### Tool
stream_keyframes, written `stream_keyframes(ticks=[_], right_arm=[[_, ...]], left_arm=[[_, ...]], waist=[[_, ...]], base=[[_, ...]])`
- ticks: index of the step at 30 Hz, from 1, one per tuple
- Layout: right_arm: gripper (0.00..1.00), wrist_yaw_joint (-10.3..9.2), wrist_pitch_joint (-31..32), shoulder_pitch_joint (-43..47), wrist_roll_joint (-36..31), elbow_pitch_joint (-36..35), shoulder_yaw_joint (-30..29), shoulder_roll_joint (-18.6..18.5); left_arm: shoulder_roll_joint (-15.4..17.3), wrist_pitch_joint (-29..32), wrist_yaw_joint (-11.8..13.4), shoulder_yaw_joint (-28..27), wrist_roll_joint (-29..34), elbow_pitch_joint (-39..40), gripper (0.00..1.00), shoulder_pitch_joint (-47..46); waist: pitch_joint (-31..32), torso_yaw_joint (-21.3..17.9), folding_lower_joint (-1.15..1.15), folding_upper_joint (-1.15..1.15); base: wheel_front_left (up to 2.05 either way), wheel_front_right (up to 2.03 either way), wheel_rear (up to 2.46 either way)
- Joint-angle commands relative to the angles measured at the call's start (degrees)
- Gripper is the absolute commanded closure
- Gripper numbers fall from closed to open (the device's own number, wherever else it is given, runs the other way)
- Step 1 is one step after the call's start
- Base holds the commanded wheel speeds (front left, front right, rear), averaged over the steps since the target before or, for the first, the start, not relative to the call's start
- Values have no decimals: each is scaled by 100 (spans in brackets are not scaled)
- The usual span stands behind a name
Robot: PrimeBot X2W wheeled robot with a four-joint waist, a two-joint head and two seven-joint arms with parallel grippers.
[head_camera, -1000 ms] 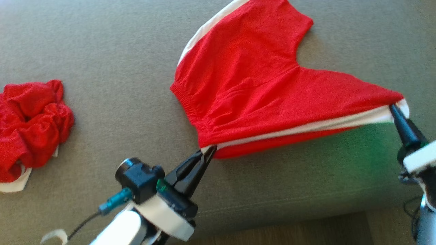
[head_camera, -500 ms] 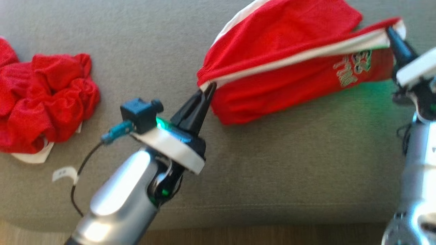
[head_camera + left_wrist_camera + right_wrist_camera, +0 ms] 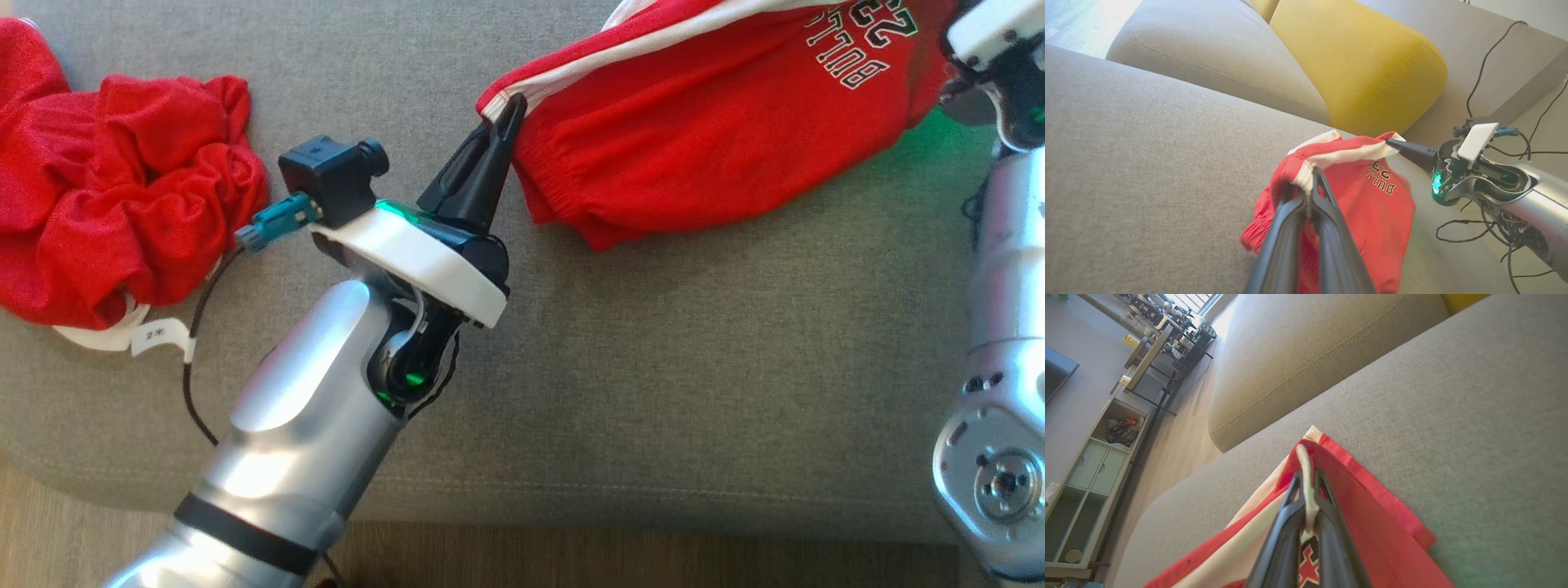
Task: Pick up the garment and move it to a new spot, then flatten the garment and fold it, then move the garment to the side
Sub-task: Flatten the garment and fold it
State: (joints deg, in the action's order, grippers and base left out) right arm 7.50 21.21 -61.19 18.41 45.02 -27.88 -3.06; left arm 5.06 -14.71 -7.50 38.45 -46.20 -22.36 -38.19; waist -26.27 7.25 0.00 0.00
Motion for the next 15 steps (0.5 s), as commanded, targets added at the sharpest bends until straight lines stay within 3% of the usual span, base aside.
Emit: stream_keyframes(ticks=[1,3,5,6,7,8,15], right_arm=[[100,-1,-97,-310,-134,-126,161,18],[91,-1,-236,-438,-306,55,220,18],[65,-1,-342,-569,-396,252,224,18],[15,-1,-399,-636,-419,348,211,18],[0,-1,-464,-704,-431,434,209,18],[0,-1,-530,-772,-419,519,203,18],[0,-1,-1162,-1089,-9,943,311,18]], left_arm=[[53,-29,1,-122,-26,124,91,-268],[41,-29,1,-70,14,80,69,-340],[18,-29,1,-132,57,41,62,-378],[9,-29,1,-150,91,19,53,-390],[-1,-29,1,-191,136,7,11,-399],[-10,-29,1,-224,196,21,0,-408],[-96,-29,1,-714,597,57,0,-252]], waist=[[-27,19,0,0],[-56,41,0,0],[-76,59,0,0],[-81,66,0,0],[-84,73,0,0],[-87,78,0,0],[-59,67,0,0]], base=[[0,0,0],[0,0,0],[0,0,0],[0,0,0],[0,0,0],[0,0,0],[0,0,0]])
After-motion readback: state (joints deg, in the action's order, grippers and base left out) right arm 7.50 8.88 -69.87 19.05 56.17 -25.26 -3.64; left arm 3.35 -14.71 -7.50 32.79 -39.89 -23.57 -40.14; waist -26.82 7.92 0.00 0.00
